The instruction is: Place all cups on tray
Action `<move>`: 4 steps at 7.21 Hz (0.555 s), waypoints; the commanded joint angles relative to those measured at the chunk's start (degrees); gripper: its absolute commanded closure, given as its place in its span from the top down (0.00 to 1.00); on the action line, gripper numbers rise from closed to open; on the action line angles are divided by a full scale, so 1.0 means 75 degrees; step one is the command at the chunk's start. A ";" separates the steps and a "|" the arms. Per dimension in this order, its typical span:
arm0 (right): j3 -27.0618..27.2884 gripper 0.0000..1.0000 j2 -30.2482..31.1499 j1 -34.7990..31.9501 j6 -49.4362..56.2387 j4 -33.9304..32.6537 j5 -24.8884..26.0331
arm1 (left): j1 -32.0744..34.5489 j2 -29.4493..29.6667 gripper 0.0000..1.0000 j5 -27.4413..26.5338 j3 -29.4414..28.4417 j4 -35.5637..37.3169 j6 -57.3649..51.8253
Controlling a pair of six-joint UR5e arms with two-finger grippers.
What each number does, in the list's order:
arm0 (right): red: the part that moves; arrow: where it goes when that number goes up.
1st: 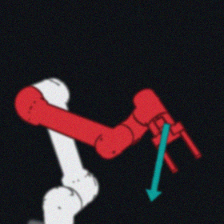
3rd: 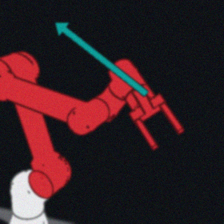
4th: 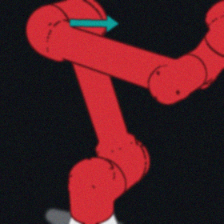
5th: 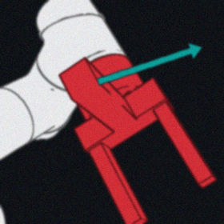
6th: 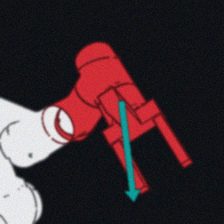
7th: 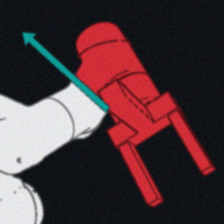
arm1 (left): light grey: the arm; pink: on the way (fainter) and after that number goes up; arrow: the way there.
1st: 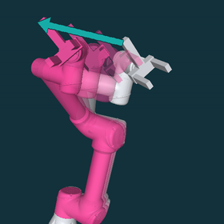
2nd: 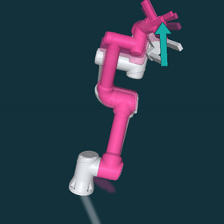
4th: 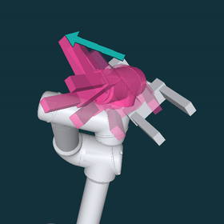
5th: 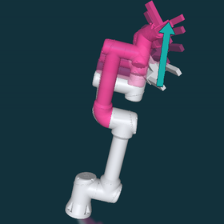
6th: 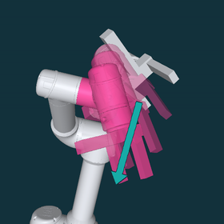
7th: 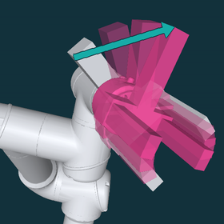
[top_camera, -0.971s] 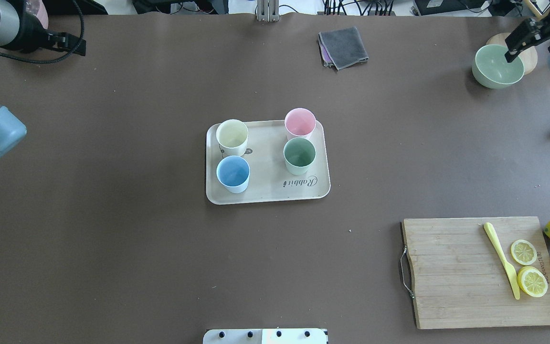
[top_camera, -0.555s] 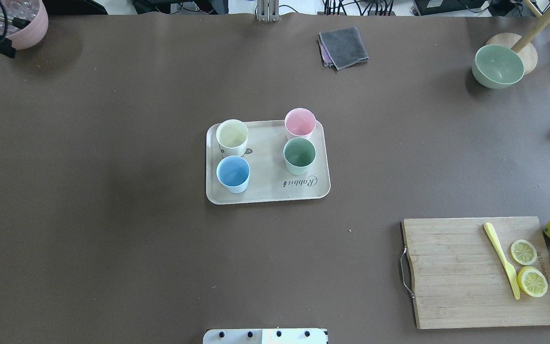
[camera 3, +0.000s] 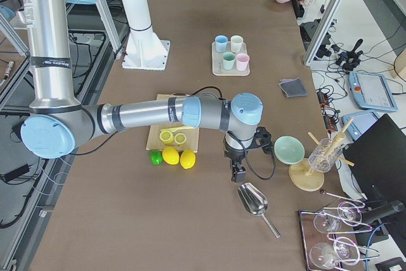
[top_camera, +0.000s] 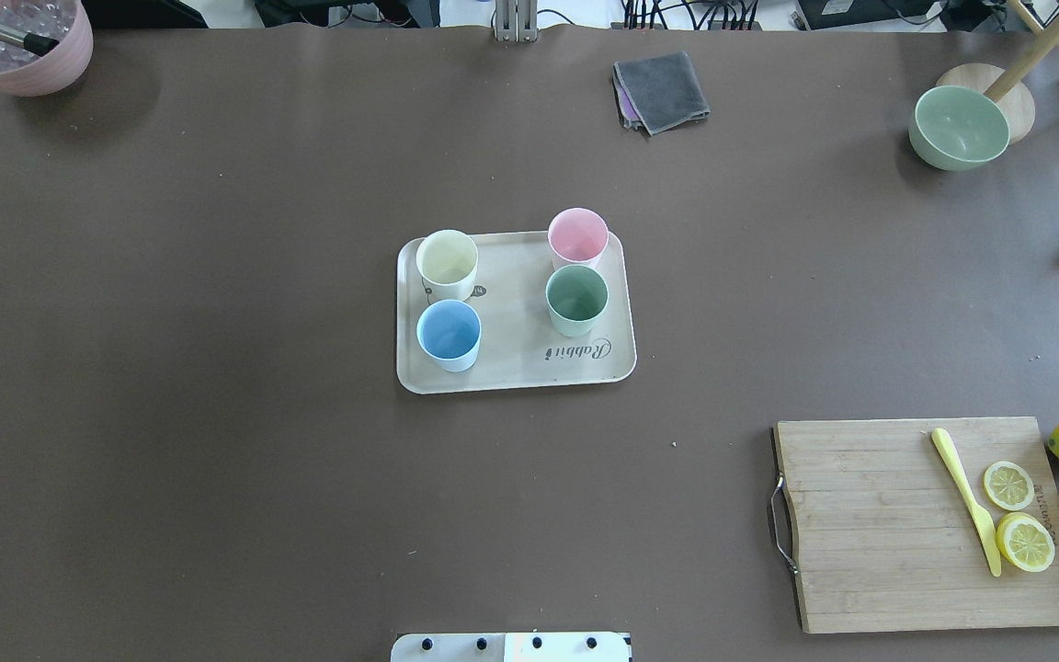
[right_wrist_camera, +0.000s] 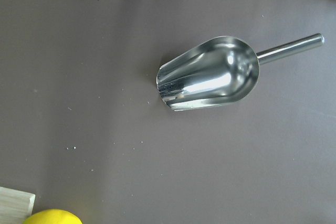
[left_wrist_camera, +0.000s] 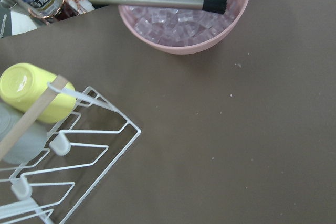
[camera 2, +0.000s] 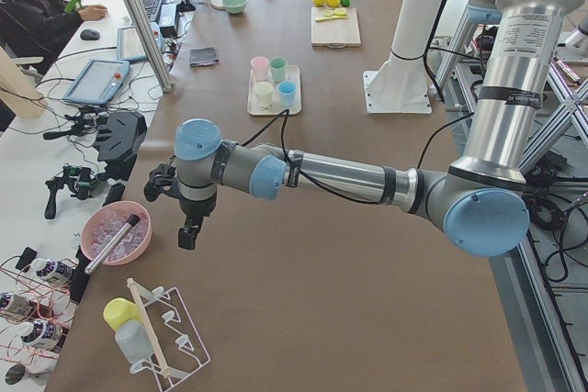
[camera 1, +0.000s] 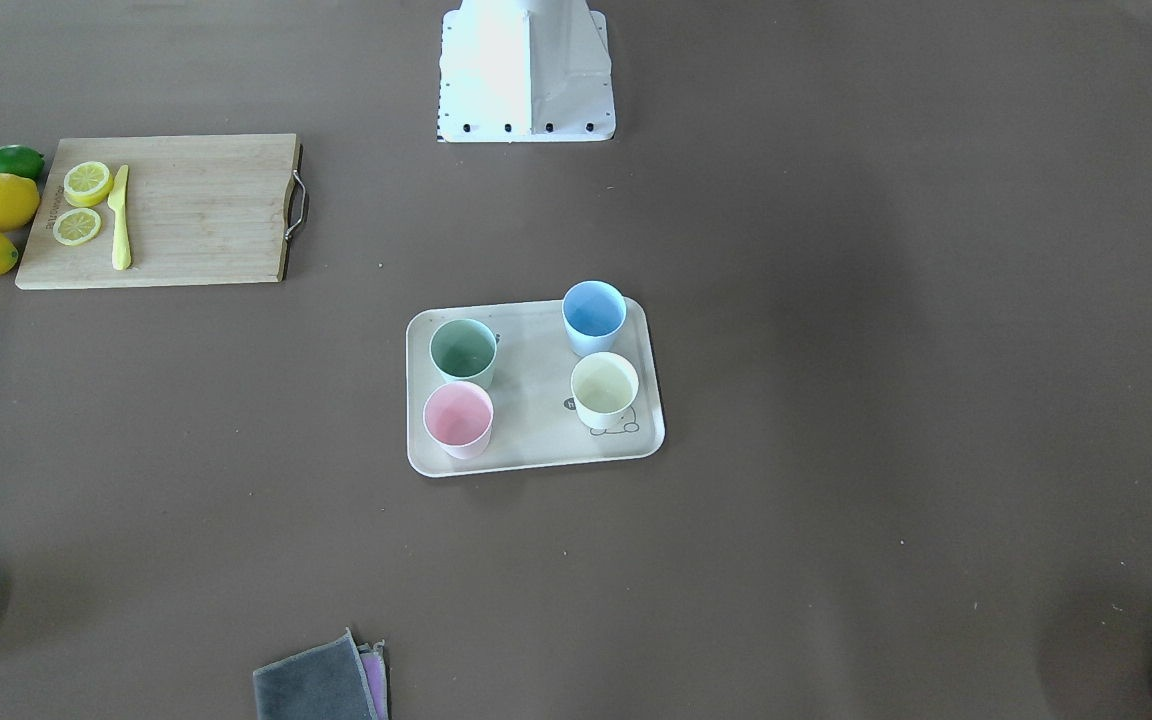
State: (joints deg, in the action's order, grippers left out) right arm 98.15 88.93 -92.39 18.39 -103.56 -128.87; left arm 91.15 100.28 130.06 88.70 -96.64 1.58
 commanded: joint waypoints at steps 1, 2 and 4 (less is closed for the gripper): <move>-0.0113 1.00 0.0178 -0.0091 0.0010 -0.0044 -0.0196 | 0.0351 -0.0406 0.98 0.0588 0.0416 0.0381 -0.0035; -0.0161 1.00 0.0189 -0.0091 -0.0037 -0.0056 -0.0266 | 0.0327 -0.0549 0.98 0.0600 0.0570 0.0392 0.0000; -0.0149 1.00 0.0189 -0.0091 -0.0061 -0.0044 -0.0267 | 0.0316 -0.0551 0.98 0.0588 0.0479 0.0393 0.0001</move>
State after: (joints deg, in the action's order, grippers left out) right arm 97.03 90.32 -93.07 18.04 -103.94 -130.78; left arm 93.58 96.33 134.47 92.47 -93.74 1.51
